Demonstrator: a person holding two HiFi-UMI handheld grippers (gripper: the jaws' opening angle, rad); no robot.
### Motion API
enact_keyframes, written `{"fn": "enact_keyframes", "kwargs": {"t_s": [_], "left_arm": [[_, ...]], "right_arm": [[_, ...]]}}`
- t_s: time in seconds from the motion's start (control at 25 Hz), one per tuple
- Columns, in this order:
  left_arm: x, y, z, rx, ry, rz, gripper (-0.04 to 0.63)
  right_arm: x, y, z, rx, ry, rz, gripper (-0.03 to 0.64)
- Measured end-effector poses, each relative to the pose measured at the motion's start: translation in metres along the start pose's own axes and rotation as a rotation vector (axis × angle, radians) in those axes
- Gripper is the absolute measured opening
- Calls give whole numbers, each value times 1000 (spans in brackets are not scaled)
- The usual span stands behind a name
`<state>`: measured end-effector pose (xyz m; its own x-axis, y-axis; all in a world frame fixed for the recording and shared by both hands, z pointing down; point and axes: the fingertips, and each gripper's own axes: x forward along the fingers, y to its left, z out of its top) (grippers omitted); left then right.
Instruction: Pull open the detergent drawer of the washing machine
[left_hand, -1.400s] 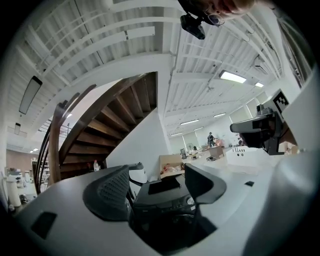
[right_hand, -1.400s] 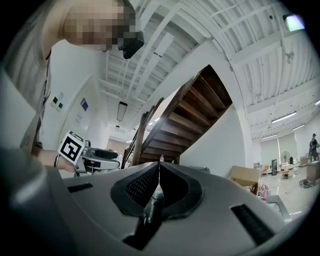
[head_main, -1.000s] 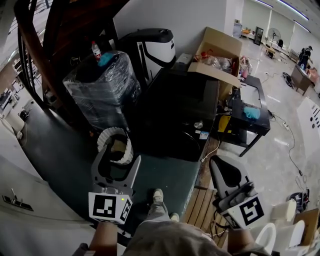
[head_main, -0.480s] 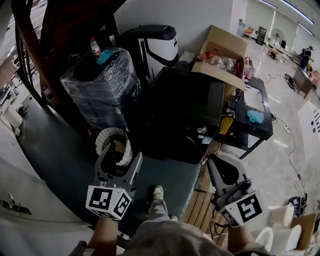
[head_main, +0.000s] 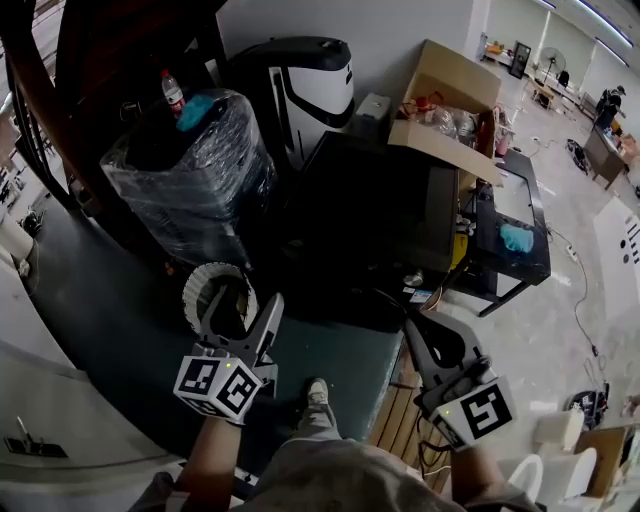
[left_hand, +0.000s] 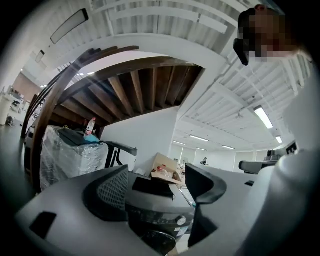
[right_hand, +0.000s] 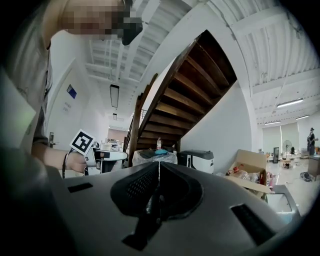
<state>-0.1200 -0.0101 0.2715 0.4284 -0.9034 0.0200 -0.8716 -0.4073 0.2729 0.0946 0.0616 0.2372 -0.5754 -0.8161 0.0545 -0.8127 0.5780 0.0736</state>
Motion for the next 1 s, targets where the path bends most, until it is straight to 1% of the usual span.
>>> {"fn": "enact_keyframes", "kwargs": {"t_s": [0.12,0.28,0.48,0.64,0.76,0.84,1.0], "left_arm": [[28,26,-3,-49,-10,-13,357],[67,60,-16,-154,-1,-38,357],[109,100,-48,-307,63,-63,357],[136,119,-74,-379,114,-106,359],[154,130,-91,-430,133,-135,359],[163,137,-106,-480,148,-146,365],[181,144,-131,-579,164,-161,365]], "right_arm": [[32,-9,-11,16,34,-8,34],[78,-19,-27,20,74,-4,34],[129,-25,-46,35,116,1,34],[167,-29,-49,84,118,-18,34],[186,-32,-61,75,139,-12,34],[194,-34,-74,64,164,-4,34],[213,-41,-90,81,181,-2,34]]}}
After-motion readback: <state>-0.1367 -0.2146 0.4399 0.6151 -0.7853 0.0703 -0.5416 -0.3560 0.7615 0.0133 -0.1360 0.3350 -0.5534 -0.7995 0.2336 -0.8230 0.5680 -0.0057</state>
